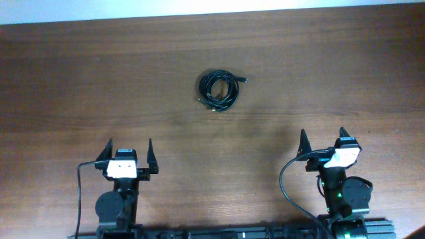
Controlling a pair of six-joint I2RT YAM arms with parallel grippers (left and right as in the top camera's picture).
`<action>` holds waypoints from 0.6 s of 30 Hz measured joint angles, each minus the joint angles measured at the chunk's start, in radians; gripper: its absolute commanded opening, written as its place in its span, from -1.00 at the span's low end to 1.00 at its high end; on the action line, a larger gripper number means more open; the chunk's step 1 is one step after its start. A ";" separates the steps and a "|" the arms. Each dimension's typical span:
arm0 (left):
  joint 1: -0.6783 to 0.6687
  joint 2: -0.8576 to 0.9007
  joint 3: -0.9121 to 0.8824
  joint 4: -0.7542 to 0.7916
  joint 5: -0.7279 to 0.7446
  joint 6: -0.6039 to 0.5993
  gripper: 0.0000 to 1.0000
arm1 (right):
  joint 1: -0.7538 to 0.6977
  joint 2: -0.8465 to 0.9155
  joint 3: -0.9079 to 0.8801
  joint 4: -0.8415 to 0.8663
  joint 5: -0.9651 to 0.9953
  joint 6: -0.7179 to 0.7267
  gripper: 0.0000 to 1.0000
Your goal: Untangle cables
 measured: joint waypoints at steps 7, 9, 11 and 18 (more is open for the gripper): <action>0.000 0.000 0.000 0.000 0.000 0.000 0.97 | 0.000 0.000 0.000 0.000 0.000 0.000 0.97; 0.000 0.000 0.000 0.000 0.000 0.000 0.97 | 0.000 0.000 0.000 0.000 0.000 0.000 0.97; 0.000 0.000 0.000 0.000 0.000 0.000 0.97 | 0.000 0.000 0.000 0.000 0.000 0.000 0.97; 0.000 0.000 -0.004 0.119 0.082 0.000 0.98 | 0.000 0.000 0.000 0.000 0.000 0.001 0.97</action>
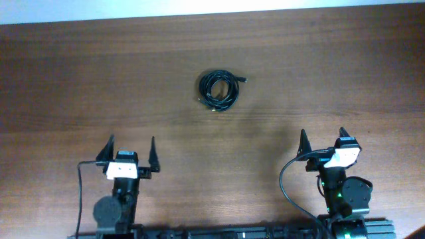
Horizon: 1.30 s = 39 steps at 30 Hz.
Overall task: Untangle cables
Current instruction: 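Move both grippers forward toward the black cable bundle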
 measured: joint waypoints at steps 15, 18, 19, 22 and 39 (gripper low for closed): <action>0.002 0.846 1.055 -0.511 0.469 0.129 0.98 | 0.005 0.004 -0.001 0.001 0.000 0.000 0.97; 0.003 1.041 1.120 -0.547 0.632 0.132 0.97 | 0.005 0.004 -0.001 0.002 0.000 -0.001 0.97; 0.003 1.092 1.139 -0.558 0.658 0.134 0.97 | 0.005 0.005 -0.001 0.001 0.000 -0.001 0.97; 0.003 1.208 1.178 -0.649 0.621 0.129 0.97 | 0.005 0.005 -0.001 0.001 0.000 0.000 0.97; 0.003 1.530 1.456 -1.082 0.450 -0.006 0.97 | 0.005 0.032 0.275 0.272 -0.445 0.460 0.97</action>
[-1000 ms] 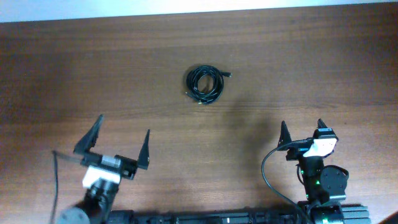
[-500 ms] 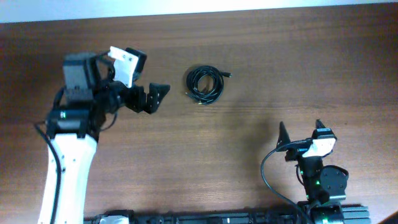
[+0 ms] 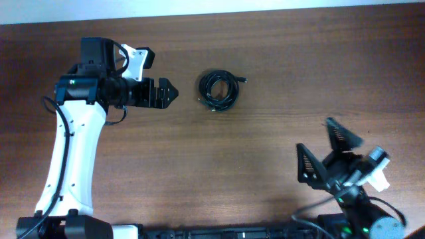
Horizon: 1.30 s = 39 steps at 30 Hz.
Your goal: Untangle cables
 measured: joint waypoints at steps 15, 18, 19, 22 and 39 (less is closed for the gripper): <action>-0.115 0.147 0.004 0.124 0.014 -0.174 0.98 | 0.038 1.318 1.224 -1.108 -0.336 -0.296 0.89; -0.125 0.235 0.004 0.128 -0.033 -0.184 0.95 | 0.147 1.570 1.233 -1.209 -0.156 -0.252 0.87; -0.125 0.257 0.004 0.127 -0.049 -0.187 0.95 | 0.178 1.648 1.247 -1.242 -0.082 -0.241 0.80; -0.125 0.307 0.004 0.126 -0.085 -0.188 0.95 | 0.216 1.846 1.297 -1.150 0.036 -0.218 0.68; -0.125 0.332 0.004 0.126 -0.164 -0.191 0.98 | 0.349 2.098 1.314 -0.798 0.144 -0.126 -0.18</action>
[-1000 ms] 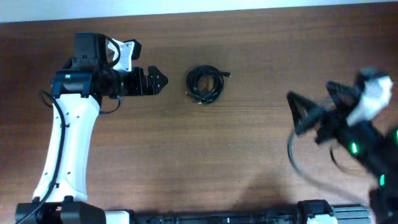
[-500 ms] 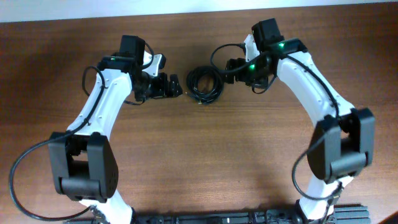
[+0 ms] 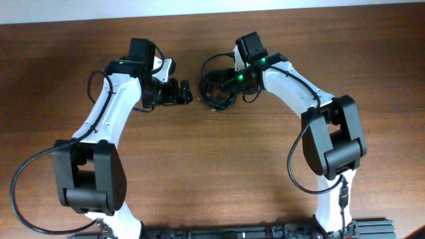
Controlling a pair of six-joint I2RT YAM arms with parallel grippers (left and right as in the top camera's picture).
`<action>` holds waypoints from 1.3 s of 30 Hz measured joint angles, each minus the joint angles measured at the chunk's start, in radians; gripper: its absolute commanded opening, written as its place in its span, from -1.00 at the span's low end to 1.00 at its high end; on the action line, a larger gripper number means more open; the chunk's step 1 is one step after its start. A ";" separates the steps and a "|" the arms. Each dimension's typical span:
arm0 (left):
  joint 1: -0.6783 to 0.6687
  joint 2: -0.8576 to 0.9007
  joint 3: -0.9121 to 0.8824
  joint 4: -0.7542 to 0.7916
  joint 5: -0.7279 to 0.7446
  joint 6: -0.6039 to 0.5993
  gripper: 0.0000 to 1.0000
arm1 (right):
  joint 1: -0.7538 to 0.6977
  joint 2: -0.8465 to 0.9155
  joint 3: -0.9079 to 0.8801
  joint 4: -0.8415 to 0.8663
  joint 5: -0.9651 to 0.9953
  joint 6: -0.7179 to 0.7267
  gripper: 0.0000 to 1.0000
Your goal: Untangle cables
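Observation:
A black cable (image 3: 214, 98) lies coiled in a tangled bundle on the brown table, back centre. My left gripper (image 3: 186, 93) is just left of the coil, pointing at it, its fingers apart and empty. My right gripper (image 3: 230, 81) reaches in from the right and sits over the coil's upper right part. Its fingers are hidden under the wrist, so their state does not show. A loop of the cable (image 3: 207, 65) arcs beside the right wrist.
The wooden table (image 3: 212, 166) runs to a pale wall edge (image 3: 66, 12) at the back. Both white arms (image 3: 106, 126) bend in from the front corners, and the right arm (image 3: 312, 106) arcs over the table's right half.
My left gripper has moved right, from well left of the coil to just beside it. My right arm has gone from the front right corner to the coil's upper right.
Both grippers first stood open at the table's front edge, far from the coil. Then my left arm was stretched to the back left, level with the coil, while the right one had tilted at its base. Now both grippers flank the coil, which lies where it did.

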 measured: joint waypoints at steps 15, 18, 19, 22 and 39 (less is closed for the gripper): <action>0.008 0.000 0.000 0.025 0.190 0.000 0.85 | 0.012 -0.081 0.430 -0.430 -0.055 -0.003 -0.92; 0.043 0.000 0.000 0.045 0.417 -0.001 0.86 | 0.011 -0.197 0.551 -0.459 -0.219 -0.003 -0.92; 0.058 0.000 0.000 0.045 0.464 -0.001 0.86 | 0.011 -0.216 0.569 -0.458 -0.272 -0.005 -0.92; 0.091 0.000 0.000 0.045 0.598 0.000 0.85 | 0.012 -0.229 0.581 -0.507 -0.266 -0.004 -0.92; 0.162 0.000 0.000 0.074 0.951 -0.022 -0.54 | 0.124 -0.225 0.570 -0.599 -0.229 0.018 -0.92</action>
